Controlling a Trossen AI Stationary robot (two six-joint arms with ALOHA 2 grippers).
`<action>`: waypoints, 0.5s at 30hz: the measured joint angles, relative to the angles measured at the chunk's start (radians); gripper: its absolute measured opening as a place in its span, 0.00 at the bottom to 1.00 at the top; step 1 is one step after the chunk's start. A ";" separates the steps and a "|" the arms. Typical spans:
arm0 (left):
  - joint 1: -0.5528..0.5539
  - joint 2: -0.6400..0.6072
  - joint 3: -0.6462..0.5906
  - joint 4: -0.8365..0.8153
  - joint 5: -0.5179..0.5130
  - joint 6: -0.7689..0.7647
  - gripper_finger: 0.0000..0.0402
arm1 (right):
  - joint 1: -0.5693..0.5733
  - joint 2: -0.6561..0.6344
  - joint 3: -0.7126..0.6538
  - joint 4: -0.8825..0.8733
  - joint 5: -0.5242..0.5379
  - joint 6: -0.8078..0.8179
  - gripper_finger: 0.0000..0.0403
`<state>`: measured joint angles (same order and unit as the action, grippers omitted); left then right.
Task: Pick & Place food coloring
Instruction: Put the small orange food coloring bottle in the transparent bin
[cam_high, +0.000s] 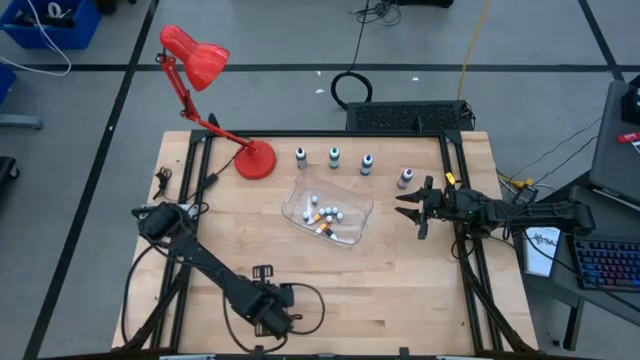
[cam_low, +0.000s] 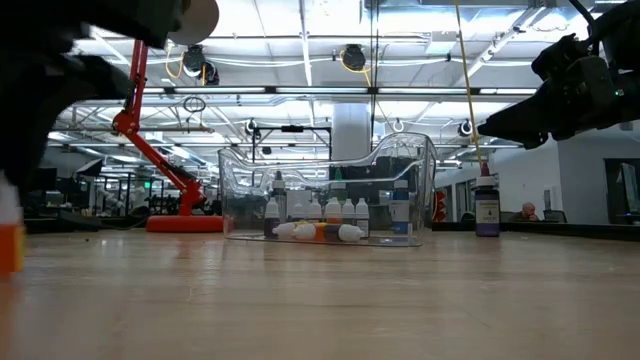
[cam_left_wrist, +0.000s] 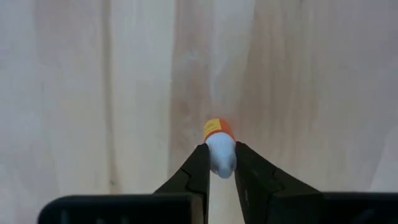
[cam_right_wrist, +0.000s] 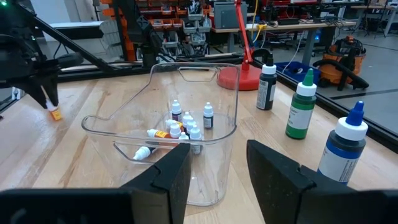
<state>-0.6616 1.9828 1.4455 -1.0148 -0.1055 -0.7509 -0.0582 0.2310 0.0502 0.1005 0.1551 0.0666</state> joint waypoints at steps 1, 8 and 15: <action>0.007 0.000 0.017 -0.015 -0.001 0.014 0.13 | 0.000 0.000 0.000 0.000 0.000 0.000 0.36; 0.070 0.000 0.253 -0.276 -0.129 0.212 0.13 | 0.000 0.000 0.000 0.000 0.000 0.000 0.36; 0.241 -0.002 0.607 -0.560 -0.322 0.401 0.13 | 0.000 0.000 0.000 0.000 0.000 0.000 0.36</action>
<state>-0.4202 1.9806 2.0527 -1.5746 -0.4279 -0.3501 -0.0582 0.2314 0.0502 0.1001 0.1551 0.0666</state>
